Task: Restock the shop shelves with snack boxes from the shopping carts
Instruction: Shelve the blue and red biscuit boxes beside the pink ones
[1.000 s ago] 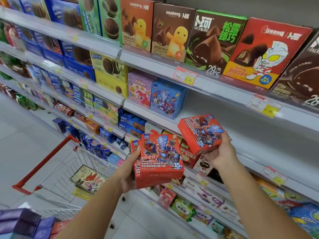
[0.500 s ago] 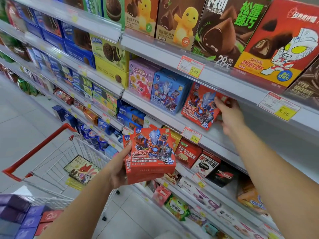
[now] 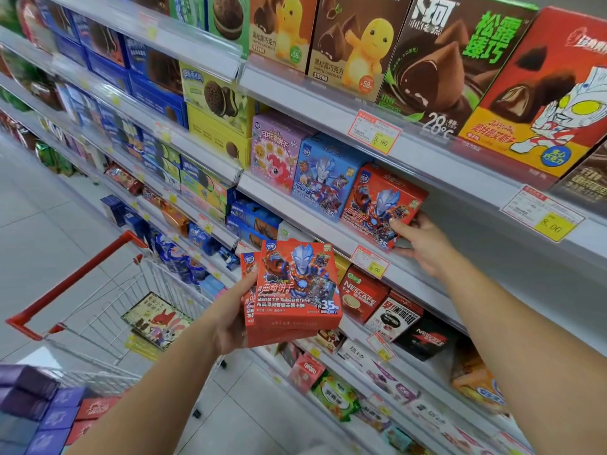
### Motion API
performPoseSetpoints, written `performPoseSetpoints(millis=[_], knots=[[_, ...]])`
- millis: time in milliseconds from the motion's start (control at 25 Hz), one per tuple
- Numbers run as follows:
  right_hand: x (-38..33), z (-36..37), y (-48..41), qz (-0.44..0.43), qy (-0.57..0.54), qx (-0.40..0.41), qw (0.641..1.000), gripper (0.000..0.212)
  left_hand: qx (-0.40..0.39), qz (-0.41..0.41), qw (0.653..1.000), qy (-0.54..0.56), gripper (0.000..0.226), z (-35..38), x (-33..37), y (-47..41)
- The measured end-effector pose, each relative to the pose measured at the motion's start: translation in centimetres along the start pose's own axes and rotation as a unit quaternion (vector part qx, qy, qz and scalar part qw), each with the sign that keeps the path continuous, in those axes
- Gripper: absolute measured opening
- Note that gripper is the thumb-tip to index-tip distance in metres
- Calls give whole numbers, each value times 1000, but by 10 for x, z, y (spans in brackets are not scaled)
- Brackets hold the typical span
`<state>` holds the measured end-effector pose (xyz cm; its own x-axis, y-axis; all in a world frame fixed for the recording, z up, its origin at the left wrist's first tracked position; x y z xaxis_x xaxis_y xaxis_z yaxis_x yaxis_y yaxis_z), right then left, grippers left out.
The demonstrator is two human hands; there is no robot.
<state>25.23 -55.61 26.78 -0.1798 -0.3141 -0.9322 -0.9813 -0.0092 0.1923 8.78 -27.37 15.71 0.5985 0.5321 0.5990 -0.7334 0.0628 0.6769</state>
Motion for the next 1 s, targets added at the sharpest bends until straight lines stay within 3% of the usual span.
performPoseSetpoints(millis=[240, 560, 600, 680, 720, 760, 800, 880, 960, 1000], knots=[[16, 4, 4, -21, -1, 49, 999, 66, 3, -9, 1000, -27, 66, 3, 0, -4], [5, 0, 4, -14, 16, 12, 1000, 55, -9, -18, 999, -45, 81, 5, 6, 1], [2, 0, 8, -19, 49, 38, 998, 58, -5, -14, 999, -45, 83, 5, 6, 1], [1, -1, 28, -35, 145, 189, 971, 62, 1, -12, 999, -46, 85, 8, 5, -1], [0, 2, 47, -59, 173, 268, 946, 55, 0, -12, 999, -48, 86, 9, 4, -2], [2, 13, 67, -82, 178, 288, 937, 46, 0, -14, 999, -50, 87, 10, 2, -2], [6, 27, 83, -84, 171, 244, 951, 41, 3, -15, 999, -52, 88, 12, 0, -4], [17, 60, 108, 21, 141, 43, 989, 50, 7, -15, 998, -62, 89, 18, -3, -5], [34, 76, 118, 140, 114, -104, 978, 57, -5, -16, 997, -79, 89, 26, -6, -5], [41, 74, 119, 170, 100, -130, 972, 53, -13, -19, 996, -86, 88, 31, -8, -5]])
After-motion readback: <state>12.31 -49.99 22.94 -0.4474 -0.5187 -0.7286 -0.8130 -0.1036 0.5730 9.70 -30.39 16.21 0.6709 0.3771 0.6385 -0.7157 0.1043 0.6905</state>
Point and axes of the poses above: each hand's wrist, its own y-axis away from the middle knuckle, its own z-axis out of the palm, x = y × z, the point moved 3 cm from there along -y, towards the middle knuckle, and after that the axes turned 6 degrees about y, right-handed, at the moved point
